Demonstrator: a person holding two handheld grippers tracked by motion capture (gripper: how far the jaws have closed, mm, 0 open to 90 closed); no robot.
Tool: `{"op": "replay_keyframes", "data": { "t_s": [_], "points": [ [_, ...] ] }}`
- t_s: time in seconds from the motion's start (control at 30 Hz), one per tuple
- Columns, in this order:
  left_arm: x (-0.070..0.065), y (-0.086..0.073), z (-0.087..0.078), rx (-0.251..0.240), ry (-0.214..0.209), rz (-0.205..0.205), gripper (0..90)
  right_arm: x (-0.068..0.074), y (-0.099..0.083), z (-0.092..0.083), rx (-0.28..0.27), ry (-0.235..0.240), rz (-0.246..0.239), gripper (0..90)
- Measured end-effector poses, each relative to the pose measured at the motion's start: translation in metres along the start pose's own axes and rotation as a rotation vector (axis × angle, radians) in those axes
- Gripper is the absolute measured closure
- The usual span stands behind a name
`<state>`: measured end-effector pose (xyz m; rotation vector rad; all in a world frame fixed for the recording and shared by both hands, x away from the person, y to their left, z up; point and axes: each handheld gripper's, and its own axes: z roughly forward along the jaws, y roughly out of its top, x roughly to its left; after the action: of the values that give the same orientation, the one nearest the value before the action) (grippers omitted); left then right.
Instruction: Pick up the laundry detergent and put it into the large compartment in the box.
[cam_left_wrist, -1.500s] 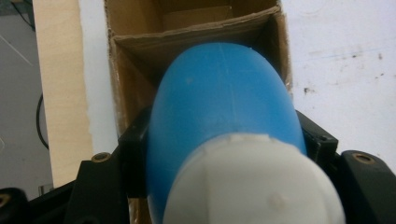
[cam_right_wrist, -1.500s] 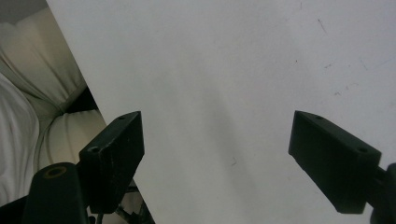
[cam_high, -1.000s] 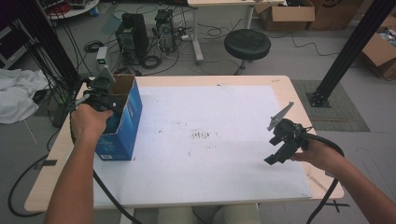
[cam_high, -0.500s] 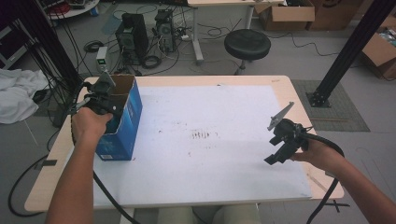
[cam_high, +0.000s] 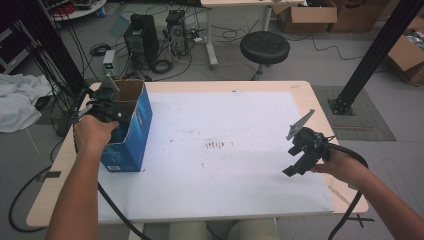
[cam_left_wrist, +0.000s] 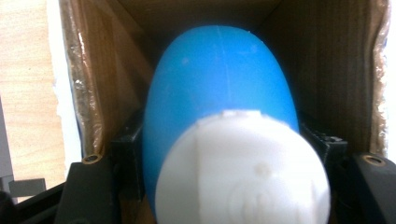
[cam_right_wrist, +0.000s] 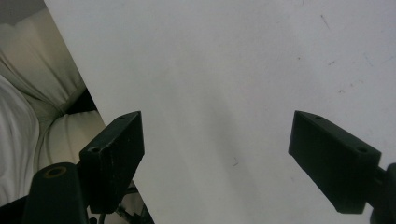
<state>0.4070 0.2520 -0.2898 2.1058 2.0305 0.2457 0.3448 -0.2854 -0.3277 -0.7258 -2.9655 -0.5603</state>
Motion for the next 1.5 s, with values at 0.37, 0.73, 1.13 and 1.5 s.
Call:
{"op": "replay_keyframes", "data": {
  "t_s": [0.37, 0.73, 1.13, 1.5],
  "points": [
    [0.0, 0.0, -0.008, -0.022, -0.007, -0.002, 32.2, 0.002, 0.002, -0.001, -0.001, -0.001, -0.006, 18.1],
    [0.0, 0.003, -0.031, -0.061, -0.002, -0.006, 30.9, 0.003, 0.002, -0.005, -0.011, -0.011, -0.008, 18.0],
    [-0.004, 0.006, -0.053, -0.082, 0.002, 0.01, 29.6, 0.004, 0.001, -0.006, -0.014, -0.012, -0.01, 17.9],
    [-0.015, 0.008, -0.075, -0.11, -0.009, 0.042, 25.1, 0.005, 0.0, -0.007, -0.01, -0.015, -0.009, 17.9]
  ]
}}
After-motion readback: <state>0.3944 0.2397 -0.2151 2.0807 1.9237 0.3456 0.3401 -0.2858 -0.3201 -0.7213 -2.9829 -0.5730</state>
